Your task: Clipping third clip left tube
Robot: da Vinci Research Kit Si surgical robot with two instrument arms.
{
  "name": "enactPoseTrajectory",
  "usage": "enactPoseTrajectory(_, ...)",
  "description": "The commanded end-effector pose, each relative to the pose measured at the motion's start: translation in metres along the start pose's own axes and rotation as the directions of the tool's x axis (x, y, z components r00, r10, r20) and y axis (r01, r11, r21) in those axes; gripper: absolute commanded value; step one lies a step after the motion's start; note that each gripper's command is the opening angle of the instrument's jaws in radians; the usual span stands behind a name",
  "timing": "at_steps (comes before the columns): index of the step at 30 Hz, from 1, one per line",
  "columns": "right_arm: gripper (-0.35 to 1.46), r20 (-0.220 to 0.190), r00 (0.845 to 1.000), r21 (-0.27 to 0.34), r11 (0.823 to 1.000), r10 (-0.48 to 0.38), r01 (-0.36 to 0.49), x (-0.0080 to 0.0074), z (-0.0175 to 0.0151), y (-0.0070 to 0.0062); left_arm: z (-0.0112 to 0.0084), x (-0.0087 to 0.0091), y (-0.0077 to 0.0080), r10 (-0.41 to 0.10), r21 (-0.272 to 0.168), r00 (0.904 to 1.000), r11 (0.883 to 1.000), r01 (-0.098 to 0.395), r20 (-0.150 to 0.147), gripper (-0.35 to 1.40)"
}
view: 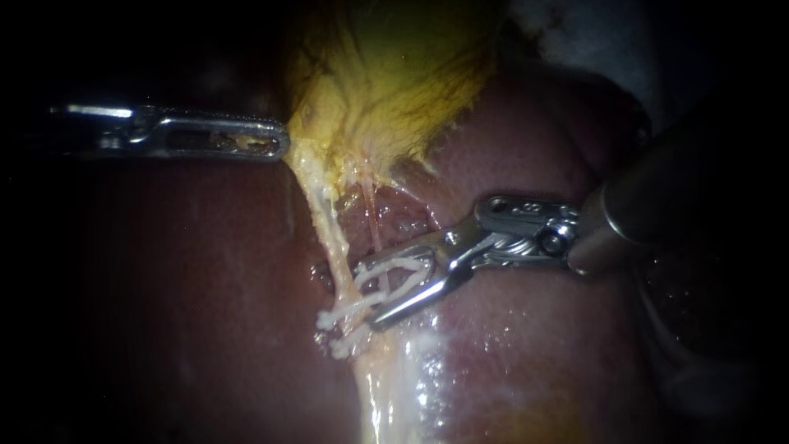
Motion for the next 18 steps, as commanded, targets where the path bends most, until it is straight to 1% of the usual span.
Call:
enactPoseTrajectory(1, 0.53, -0.011, 1.000, 0.006, 1.000, 0.000, 0.000, 0.0000, 0.0004, 0.0000, 0.0000, 0.0000, 0.0000, 0.000, 0.000, 1.0000, 1.000, 0.000, 0.000, -0.35)
enactPoseTrajectory(7, 0.53, -0.058, 0.998, 0.031, 0.999, 0.022, -0.020, 0.0004, 0.0018, -0.0001, 0.0000, 0.0000, 0.0000, 0.000, 0.000, 1.0000, 1.000, 0.000, 0.000, -0.35)
enactPoseTrajectory(10, 0.53, -0.091, 0.995, 0.051, 0.998, 0.033, -0.029, 0.0007, 0.0025, -0.0003, 0.0000, 0.0000, 0.0000, 0.000, 0.000, 1.0000, 1.000, 0.000, 0.000, -0.35)
enactPoseTrajectory(14, 0.53, -0.145, 0.988, 0.087, 0.995, 0.058, -0.046, 0.0011, 0.0035, -0.0006, 0.0000, 0.0000, 0.0000, 0.000, 0.000, 1.0000, 1.000, 0.000, 0.000, -0.35)
enactPoseTrajectory(18, 0.53, -0.185, 0.980, 0.117, 0.991, 0.078, -0.057, 0.0016, 0.0042, -0.0010, 0.0000, 0.0000, 0.0000, 0.000, 0.000, 1.0000, 1.000, 0.000, 0.000, -0.35)
